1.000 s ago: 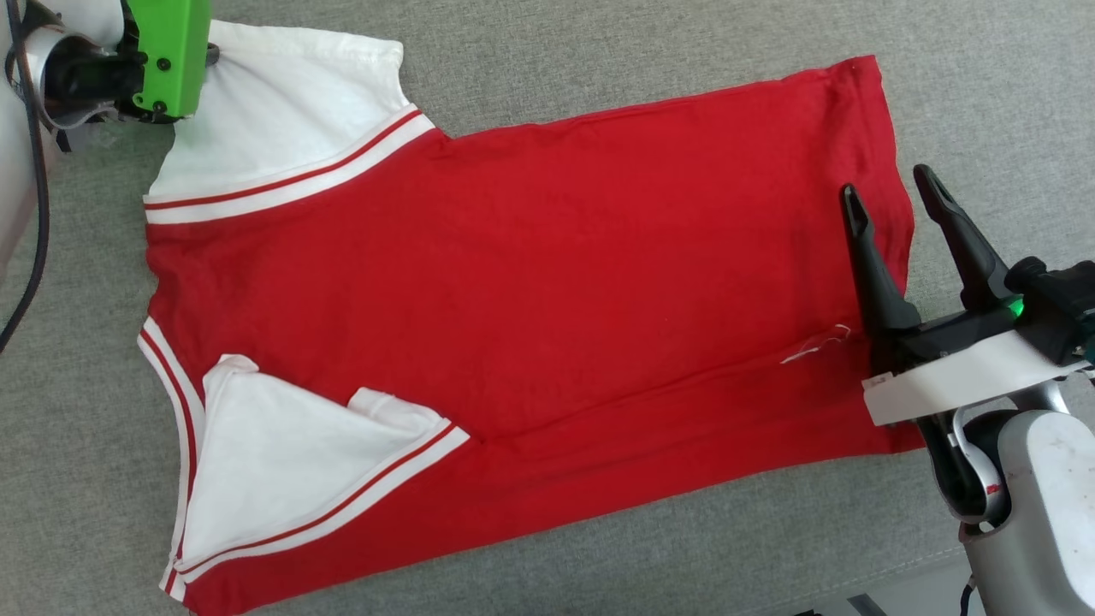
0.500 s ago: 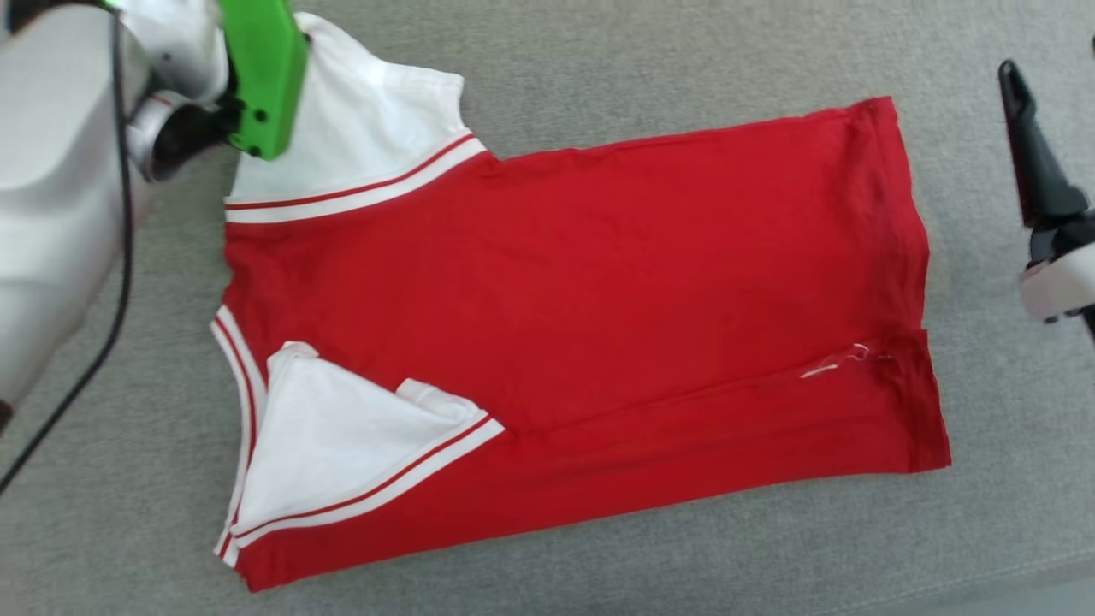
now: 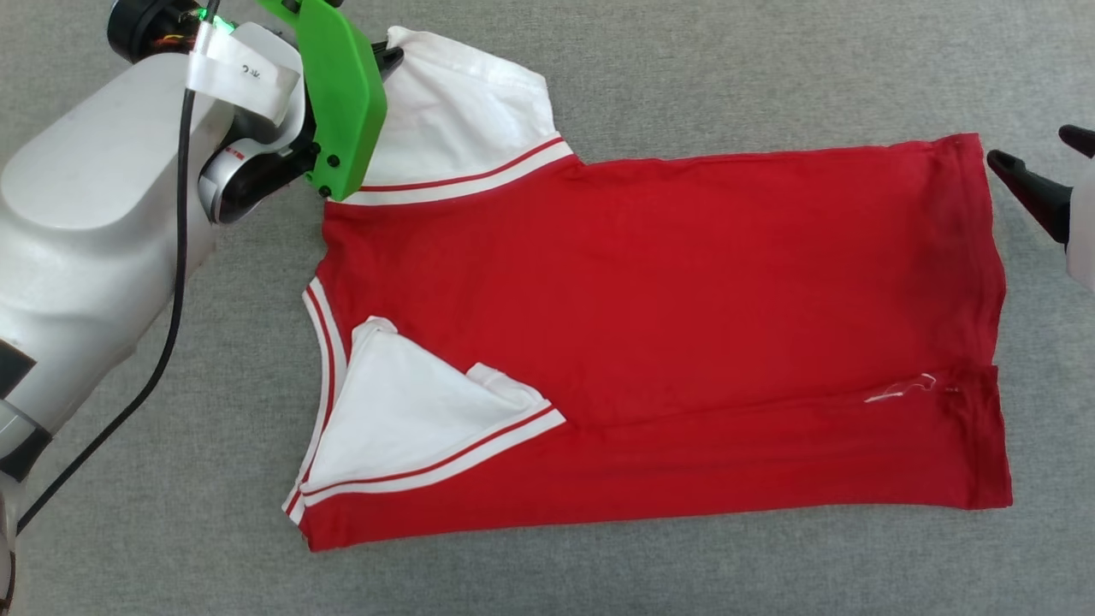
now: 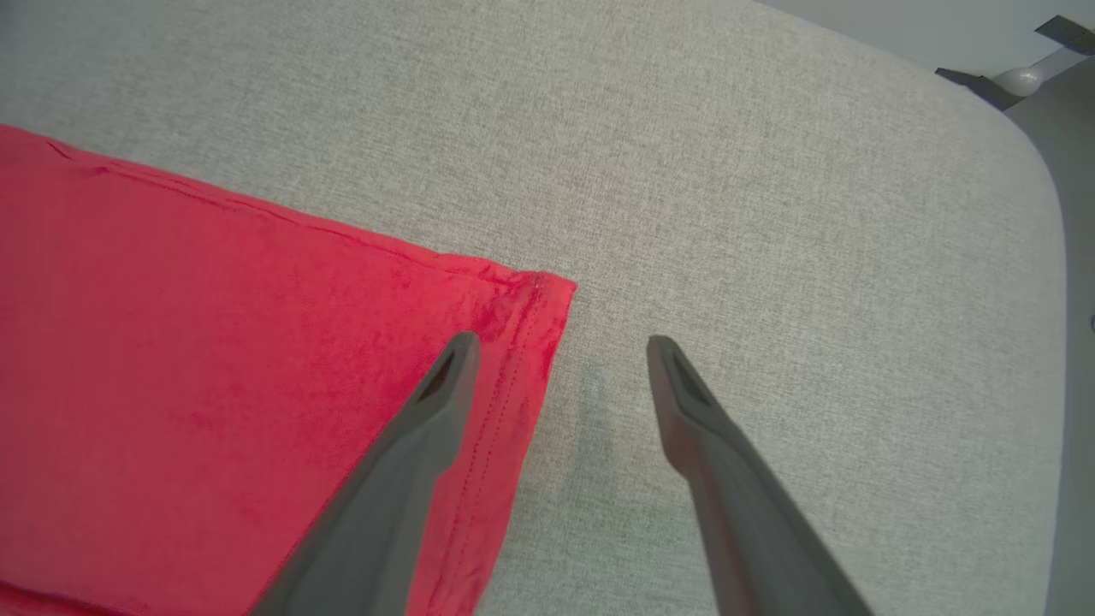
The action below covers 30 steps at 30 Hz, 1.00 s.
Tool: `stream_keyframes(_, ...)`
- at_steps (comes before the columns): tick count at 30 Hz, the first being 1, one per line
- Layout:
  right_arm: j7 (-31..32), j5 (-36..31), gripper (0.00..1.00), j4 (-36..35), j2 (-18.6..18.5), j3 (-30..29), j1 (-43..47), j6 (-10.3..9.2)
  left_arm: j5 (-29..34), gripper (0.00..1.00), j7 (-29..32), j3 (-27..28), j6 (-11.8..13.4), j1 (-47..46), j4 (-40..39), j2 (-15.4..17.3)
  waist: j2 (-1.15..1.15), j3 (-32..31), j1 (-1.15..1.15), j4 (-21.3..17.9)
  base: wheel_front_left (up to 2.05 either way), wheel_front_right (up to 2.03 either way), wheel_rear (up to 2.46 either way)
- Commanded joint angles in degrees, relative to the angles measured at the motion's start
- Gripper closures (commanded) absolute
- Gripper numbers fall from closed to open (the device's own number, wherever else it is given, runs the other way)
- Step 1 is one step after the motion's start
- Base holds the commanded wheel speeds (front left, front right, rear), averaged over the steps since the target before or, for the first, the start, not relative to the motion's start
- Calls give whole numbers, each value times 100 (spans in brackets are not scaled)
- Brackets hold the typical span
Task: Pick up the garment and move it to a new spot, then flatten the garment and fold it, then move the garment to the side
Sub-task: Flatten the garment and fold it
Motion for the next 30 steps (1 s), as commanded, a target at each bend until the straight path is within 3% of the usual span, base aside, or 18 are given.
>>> stream_keyframes(1, 186, 96, 0, 120, -38, 94, -168, -4, 105, 100, -60, -17, -16, -2, -44, -42, 0, 79, 0, 109, 0, 0, 0)
stream_keyframes(5, 472, 123, 0, 499, -80, 358, -492, -4, 164, 100, -222, -15, -16, -90, -126, -100, 0, 211, 0, 238, 0, 0, 0)
stream_keyframes(20, 17, 107, 0, 1965, 287, 1433, -639, -4, 297, 100, -540, -39, -16, -163, -168, -113, 0, 479, 0, 383, 0, 0, 0)
stream_keyframes(22, -156, 99, 83, 2023, 230, 1525, -685, -4, 292, 100, -588, -36, -16, -137, -141, -100, 0, 445, 0, 365, 0, 0, 0)
stream_keyframes(23, -277, 116, 100, 2048, 215, 1563, -707, -4, 296, 100, -611, -39, -16, -116, -119, -92, 0, 417, 0, 352, 0, 0, 0)
stream_keyframes(30, -1300, 268, 100, 2167, 211, 1483, -787, -4, 245, 100, -851, -26, -16, 92, 5, -35, 0, 107, 0, 304, 0, 0, 0)
